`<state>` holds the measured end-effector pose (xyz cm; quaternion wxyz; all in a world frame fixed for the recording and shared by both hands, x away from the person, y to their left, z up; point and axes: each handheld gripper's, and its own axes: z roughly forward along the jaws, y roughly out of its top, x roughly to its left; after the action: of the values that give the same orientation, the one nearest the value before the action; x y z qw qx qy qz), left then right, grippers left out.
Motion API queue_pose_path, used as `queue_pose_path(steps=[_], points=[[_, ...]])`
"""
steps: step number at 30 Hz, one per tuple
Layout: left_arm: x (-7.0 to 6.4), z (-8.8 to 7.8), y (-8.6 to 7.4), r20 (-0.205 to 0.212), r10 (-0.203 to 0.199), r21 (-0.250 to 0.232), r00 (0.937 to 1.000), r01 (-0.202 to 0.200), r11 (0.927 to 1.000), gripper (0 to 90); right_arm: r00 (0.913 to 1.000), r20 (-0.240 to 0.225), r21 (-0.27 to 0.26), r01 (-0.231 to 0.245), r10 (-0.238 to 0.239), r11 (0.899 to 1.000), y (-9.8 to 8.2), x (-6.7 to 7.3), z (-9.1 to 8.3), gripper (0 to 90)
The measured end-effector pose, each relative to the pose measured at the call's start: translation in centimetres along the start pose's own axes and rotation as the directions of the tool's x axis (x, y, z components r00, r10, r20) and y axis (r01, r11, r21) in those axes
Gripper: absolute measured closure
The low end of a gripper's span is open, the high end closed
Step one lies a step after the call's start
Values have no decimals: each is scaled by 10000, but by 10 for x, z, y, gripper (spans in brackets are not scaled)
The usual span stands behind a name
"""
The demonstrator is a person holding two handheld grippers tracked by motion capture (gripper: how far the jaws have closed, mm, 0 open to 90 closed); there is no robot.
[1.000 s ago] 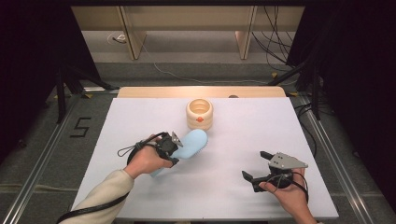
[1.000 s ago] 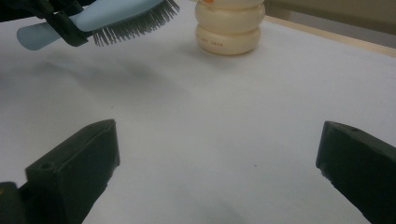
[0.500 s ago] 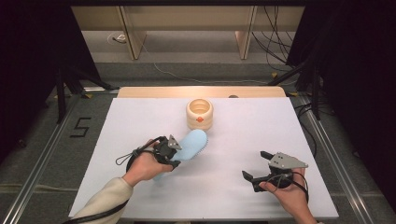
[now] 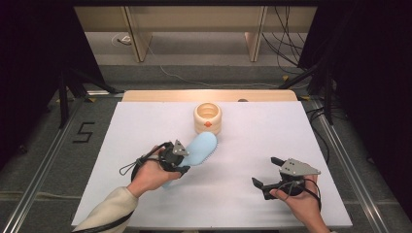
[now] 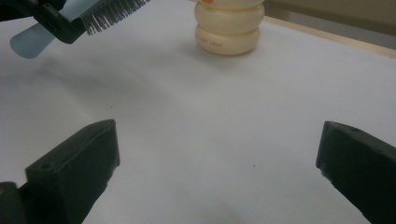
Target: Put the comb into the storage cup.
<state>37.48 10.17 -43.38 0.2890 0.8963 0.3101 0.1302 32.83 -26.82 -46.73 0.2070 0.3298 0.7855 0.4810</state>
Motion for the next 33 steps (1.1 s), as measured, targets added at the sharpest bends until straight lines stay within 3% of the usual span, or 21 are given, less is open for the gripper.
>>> queue_pose_path(steps=[33], points=[[-7,-1,4,-12,-151,-839,9999,149,9964,696,10000,-19,-69,-97,97,9999,0,0,0,5]])
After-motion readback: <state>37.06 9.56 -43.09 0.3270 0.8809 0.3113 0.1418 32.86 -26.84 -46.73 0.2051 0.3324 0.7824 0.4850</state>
